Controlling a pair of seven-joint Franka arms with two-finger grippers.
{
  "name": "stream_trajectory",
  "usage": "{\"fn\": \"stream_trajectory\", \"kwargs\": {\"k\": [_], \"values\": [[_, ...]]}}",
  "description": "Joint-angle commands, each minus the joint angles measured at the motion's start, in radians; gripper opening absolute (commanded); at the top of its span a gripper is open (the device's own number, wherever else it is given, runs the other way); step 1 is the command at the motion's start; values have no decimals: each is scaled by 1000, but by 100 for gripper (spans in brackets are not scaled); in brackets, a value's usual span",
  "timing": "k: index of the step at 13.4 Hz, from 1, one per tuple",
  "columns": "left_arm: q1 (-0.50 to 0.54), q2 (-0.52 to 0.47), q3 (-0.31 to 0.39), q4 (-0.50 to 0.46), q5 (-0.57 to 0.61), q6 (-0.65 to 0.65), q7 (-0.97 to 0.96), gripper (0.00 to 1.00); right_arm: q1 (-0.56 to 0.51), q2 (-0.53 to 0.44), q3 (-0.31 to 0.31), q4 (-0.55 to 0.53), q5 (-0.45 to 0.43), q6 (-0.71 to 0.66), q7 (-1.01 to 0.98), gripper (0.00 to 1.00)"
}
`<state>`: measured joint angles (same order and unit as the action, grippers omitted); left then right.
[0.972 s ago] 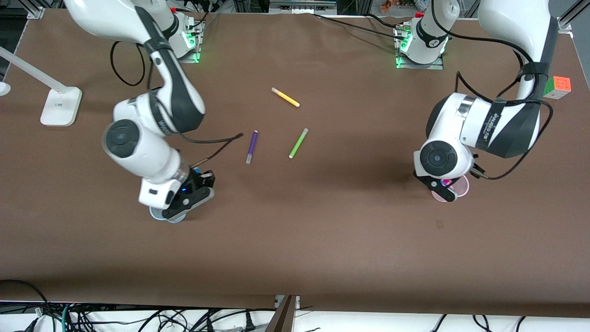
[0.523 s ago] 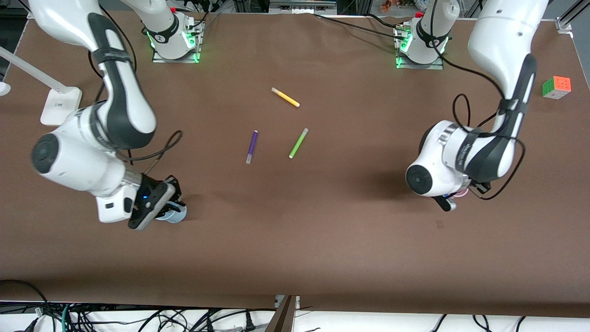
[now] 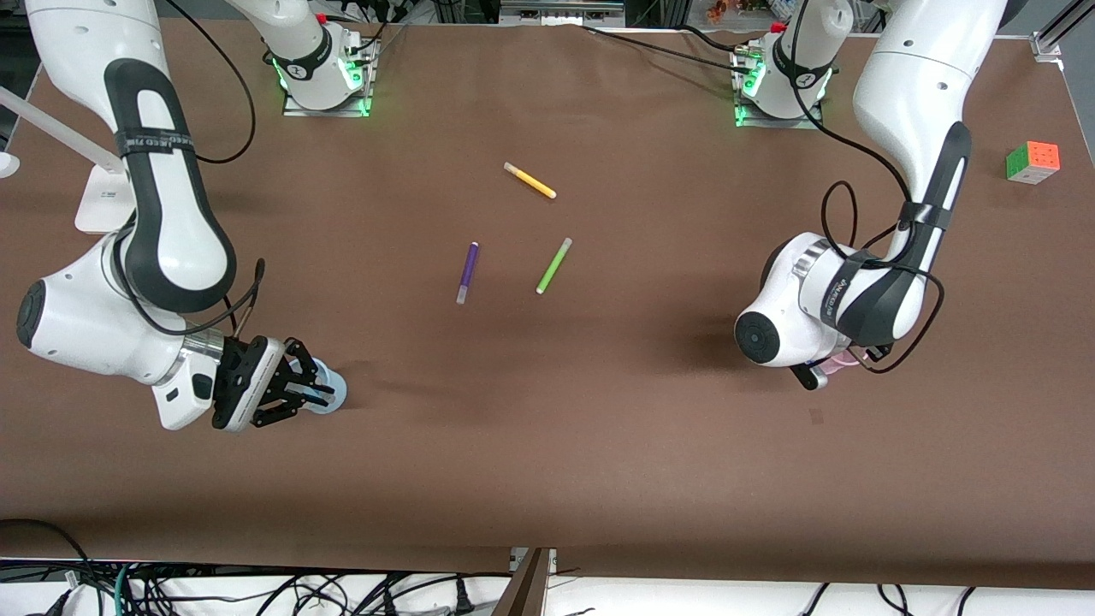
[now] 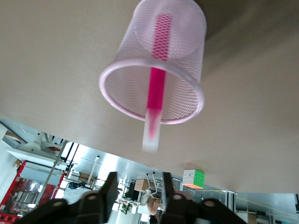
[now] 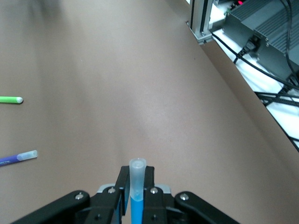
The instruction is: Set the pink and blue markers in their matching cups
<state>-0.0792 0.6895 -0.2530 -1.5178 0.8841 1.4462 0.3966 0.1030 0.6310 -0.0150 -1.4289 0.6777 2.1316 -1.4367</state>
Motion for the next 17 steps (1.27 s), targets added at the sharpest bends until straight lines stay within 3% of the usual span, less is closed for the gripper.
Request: {"fn": "stream_trajectory", "kwargs": {"k": [1, 2, 3, 5, 8, 11, 14, 17], "values": [[4, -57, -15, 1, -22, -9, -36, 100, -31, 15, 9, 10, 72, -10, -112, 2], [16, -92, -17, 2, -116, -1, -85, 100, -40, 15, 9, 5, 72, -15, -135, 4], [24, -134, -12, 10, -231, 17, -161, 100, -49, 15, 9, 4, 72, -19, -136, 22], [59, -201, -15, 11, -385, 32, -296, 100, -65, 13, 7, 2, 69, -19, -122, 100], [119, -333, -15, -74, -577, 181, -320, 100, -68, 0, 0, 8, 34, -47, 58, 100], [205, -454, -17, -140, -755, 315, -318, 100, -59, -43, -2, 19, -140, -103, 458, 100], [206, -562, -17, -113, -763, 298, -303, 100, -42, -65, 4, 80, -310, -230, 848, 100], [245, -567, 9, 10, -838, 136, -314, 100, -23, -63, 6, 211, -475, -456, 1092, 100]]}}
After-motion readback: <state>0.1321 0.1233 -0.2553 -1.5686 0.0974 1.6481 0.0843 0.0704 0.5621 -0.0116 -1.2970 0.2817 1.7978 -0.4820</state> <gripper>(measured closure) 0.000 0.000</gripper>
